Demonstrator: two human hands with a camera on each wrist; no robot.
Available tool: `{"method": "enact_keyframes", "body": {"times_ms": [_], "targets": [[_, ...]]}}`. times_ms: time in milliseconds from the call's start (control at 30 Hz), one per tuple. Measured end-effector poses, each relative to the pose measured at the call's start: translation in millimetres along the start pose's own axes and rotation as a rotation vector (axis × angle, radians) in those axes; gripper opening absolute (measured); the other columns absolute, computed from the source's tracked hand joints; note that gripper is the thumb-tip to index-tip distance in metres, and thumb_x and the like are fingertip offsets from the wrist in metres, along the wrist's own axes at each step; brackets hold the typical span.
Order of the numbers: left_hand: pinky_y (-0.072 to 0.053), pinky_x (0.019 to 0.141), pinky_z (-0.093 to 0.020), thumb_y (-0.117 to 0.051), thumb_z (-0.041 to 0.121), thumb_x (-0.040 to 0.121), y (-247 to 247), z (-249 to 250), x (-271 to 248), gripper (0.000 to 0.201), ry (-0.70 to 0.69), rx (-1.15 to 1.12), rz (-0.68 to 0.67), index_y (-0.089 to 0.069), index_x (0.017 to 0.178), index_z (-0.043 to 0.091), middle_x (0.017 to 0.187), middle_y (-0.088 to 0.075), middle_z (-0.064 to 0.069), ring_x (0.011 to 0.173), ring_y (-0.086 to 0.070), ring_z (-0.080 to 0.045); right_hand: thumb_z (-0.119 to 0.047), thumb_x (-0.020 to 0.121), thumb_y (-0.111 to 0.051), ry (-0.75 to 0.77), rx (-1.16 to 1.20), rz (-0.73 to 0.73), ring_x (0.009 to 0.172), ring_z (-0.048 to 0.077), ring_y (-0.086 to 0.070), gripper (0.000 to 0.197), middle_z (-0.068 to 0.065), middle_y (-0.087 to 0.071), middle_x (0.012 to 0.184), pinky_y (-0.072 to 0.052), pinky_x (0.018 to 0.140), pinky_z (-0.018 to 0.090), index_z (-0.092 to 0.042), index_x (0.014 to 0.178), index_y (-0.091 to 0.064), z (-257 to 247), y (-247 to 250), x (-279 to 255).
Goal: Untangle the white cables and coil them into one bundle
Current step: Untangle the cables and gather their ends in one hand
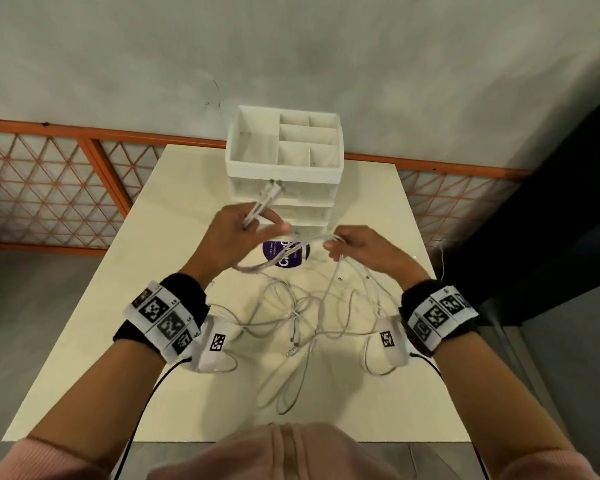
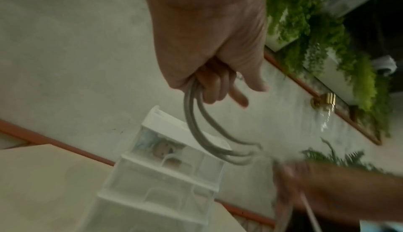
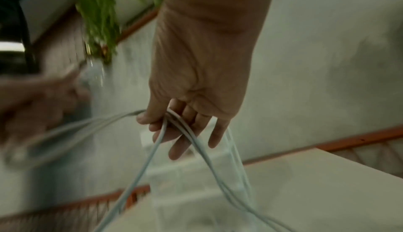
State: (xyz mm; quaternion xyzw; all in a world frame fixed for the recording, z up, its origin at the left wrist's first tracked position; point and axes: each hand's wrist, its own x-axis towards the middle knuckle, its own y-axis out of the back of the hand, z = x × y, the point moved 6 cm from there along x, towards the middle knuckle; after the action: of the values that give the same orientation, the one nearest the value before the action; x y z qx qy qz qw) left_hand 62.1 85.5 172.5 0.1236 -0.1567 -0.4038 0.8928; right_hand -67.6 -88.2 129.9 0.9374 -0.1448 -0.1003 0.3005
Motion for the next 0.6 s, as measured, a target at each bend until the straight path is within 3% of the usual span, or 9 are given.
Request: {"method": "enact_keyframes", "body": {"times_ms": [33, 100, 167, 233, 300, 400, 467, 533, 600], "targets": [[-0.02, 0.042, -0.014, -0.078, 0.035, 0.071, -11, -3, -1, 0.017, 0.026, 0.068, -0.086, -0.068, 0.079, 0.023, 0.04, -0.033, 0.01, 0.038, -0.025, -0.007, -0.024, 0.089, -0.061, 0.05, 0.059, 0.002, 0.069, 0.023, -0.057, 0.031, 0.013, -0.064, 0.07, -0.042, 0.07, 0.029, 0.005, 0.08, -0.058, -16, 5, 1], [-0.02, 0.043, -0.015, -0.079, 0.033, 0.072, -27, -5, -4, 0.019, 0.049, 0.132, -0.194, -0.063, 0.068, 0.024, 0.036, -0.035, 0.011, 0.038, -0.03, -0.006, -0.017, 0.088, -0.062, 0.133, 0.151, 0.007, 0.062, 0.014, -0.059, 0.025, 0.007, -0.059, 0.064, -0.044, 0.064, 0.023, 0.007, 0.082, -0.056, -46, 12, 1], [-0.026, 0.044, -0.013, -0.072, 0.032, 0.081, -30, -1, -1, 0.03, 0.016, 0.118, -0.196, -0.059, 0.059, 0.016, 0.042, -0.047, 0.011, 0.039, -0.038, -0.006, -0.016, 0.087, -0.064, 0.156, 0.191, 0.036, 0.051, 0.01, -0.056, 0.019, 0.006, -0.057, 0.061, -0.043, 0.057, 0.022, 0.001, 0.083, -0.057, -62, 18, 0], [-0.032, 0.046, -0.012, -0.064, 0.03, 0.087, -26, 9, 3, 0.029, -0.029, 0.032, -0.116, -0.065, 0.064, 0.014, 0.05, -0.055, -0.004, 0.042, -0.043, -0.008, -0.015, 0.085, -0.067, 0.134, 0.252, 0.045, 0.045, 0.011, -0.052, 0.016, -0.001, -0.056, 0.056, -0.042, 0.053, 0.024, -0.003, 0.084, -0.057, -59, 21, -1], [-0.03, 0.045, -0.013, -0.06, 0.026, 0.091, -14, 22, 8, 0.029, -0.094, -0.037, 0.017, -0.063, 0.063, 0.018, 0.044, -0.047, 0.01, 0.041, -0.036, -0.006, -0.012, 0.083, -0.069, 0.067, 0.238, -0.001, 0.043, 0.01, -0.051, 0.016, -0.007, -0.057, 0.051, -0.042, 0.052, 0.021, -0.002, 0.087, -0.057, -41, 17, -1], [-0.029, 0.045, -0.011, -0.056, 0.026, 0.094, 12, 33, 12, 0.03, -0.135, -0.159, 0.245, -0.058, 0.065, 0.019, 0.039, -0.043, 0.014, 0.04, -0.032, -0.001, -0.017, 0.081, -0.072, -0.074, 0.067, -0.097, 0.043, 0.006, -0.052, 0.015, -0.008, -0.056, 0.045, -0.04, 0.053, 0.012, -0.009, 0.079, -0.059, 5, 5, -6], [-0.028, 0.044, -0.013, -0.056, 0.029, 0.094, 30, 32, 15, 0.029, -0.124, -0.228, 0.356, -0.058, 0.066, 0.021, 0.04, -0.04, 0.014, 0.04, -0.031, -0.001, -0.021, 0.08, -0.073, -0.166, 0.037, -0.05, 0.043, 0.005, -0.053, 0.018, -0.008, -0.056, 0.047, -0.042, 0.053, 0.015, -0.012, 0.073, -0.059, 42, 8, -9], [-0.029, 0.048, -0.012, -0.056, 0.029, 0.094, 37, 28, 15, 0.028, -0.124, -0.201, 0.39, -0.058, 0.067, 0.021, 0.04, -0.044, 0.016, 0.041, -0.037, 0.001, -0.021, 0.08, -0.072, -0.225, 0.048, 0.031, 0.046, 0.006, -0.053, 0.02, -0.009, -0.058, 0.052, -0.044, 0.057, 0.022, -0.007, 0.073, -0.06, 70, 18, -12], [-0.031, 0.051, -0.013, -0.057, 0.029, 0.094, 35, 21, 13, 0.027, -0.128, -0.164, 0.4, -0.059, 0.068, 0.021, 0.042, -0.046, 0.017, 0.043, -0.039, 0.002, -0.023, 0.081, -0.071, -0.254, 0.018, 0.08, 0.055, 0.012, -0.054, 0.019, -0.001, -0.06, 0.064, -0.045, 0.058, 0.026, -0.006, 0.074, -0.063, 83, 29, -12]]}}
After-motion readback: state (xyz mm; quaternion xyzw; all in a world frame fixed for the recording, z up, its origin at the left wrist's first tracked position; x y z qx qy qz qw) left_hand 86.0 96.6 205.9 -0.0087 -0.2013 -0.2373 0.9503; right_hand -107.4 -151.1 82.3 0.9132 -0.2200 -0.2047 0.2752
